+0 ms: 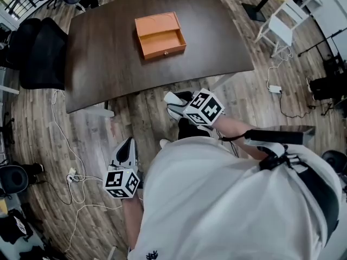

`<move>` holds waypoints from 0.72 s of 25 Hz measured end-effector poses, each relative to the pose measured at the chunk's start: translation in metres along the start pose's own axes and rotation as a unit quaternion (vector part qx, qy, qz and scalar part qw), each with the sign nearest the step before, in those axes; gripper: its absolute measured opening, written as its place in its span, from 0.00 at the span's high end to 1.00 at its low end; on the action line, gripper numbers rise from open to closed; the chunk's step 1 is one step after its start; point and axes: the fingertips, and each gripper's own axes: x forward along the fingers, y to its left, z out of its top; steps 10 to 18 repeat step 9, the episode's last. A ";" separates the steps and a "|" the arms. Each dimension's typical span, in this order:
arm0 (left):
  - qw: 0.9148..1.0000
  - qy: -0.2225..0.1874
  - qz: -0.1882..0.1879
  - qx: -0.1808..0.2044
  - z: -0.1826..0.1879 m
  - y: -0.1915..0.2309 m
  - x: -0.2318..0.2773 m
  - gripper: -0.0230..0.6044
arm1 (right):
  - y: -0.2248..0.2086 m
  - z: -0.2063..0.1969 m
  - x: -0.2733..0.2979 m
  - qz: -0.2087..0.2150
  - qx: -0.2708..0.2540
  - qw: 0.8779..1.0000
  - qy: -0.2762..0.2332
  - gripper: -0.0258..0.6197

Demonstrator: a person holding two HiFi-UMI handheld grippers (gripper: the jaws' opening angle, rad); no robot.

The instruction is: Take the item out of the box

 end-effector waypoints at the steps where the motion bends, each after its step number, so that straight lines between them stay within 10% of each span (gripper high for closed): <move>1: 1.000 0.000 0.002 -0.001 0.000 0.001 0.001 0.94 | -0.001 0.001 0.001 0.002 -0.002 1.000 0.000 0.70; 18: 1.000 -0.002 0.006 0.002 0.008 -0.015 0.014 0.94 | -0.017 0.002 -0.009 0.008 -0.005 1.000 -0.003 0.70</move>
